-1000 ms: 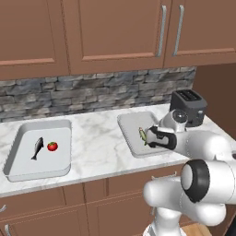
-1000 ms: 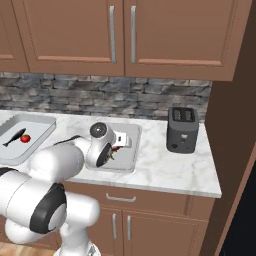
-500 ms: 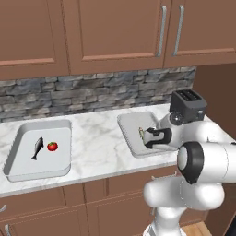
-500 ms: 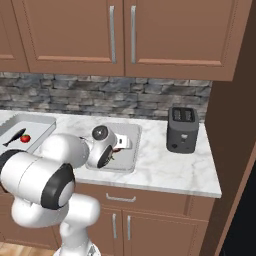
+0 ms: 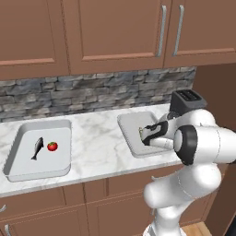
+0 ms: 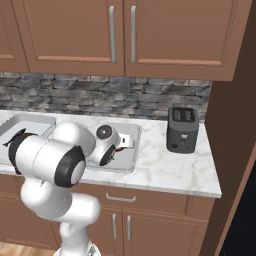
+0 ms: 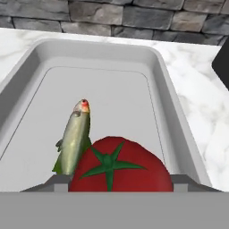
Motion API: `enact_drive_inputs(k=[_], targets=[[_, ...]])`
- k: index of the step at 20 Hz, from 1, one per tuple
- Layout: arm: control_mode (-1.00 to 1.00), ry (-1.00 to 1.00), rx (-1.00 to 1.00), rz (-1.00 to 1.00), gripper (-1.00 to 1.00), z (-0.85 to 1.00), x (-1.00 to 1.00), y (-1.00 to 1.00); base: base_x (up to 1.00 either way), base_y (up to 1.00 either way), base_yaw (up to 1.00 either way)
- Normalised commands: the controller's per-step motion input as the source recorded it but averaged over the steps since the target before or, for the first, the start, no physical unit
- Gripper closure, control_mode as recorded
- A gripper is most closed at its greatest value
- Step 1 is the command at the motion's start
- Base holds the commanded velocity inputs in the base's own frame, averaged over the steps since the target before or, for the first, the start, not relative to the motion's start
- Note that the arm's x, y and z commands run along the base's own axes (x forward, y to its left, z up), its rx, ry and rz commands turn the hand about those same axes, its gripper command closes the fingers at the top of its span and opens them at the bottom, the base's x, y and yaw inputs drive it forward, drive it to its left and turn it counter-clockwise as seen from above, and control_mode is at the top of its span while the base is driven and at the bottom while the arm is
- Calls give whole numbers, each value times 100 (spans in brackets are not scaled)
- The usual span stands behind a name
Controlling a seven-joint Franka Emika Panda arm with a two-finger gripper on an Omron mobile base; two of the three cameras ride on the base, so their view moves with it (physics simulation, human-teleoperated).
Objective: Place one tomato and one fish in each tupperware on the nearby counter, to pack two identical lunches.
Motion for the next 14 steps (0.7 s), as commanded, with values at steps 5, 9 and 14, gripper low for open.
enact_drive_inputs(k=[5,9,14], targets=[[-100,0,0,0,100,-33,22,0,0,0,0],[-100,0,0,0,100,-39,14,-5,0,0,0],[-100,0,0,0,-100,-23,20,-10,0,0,0]])
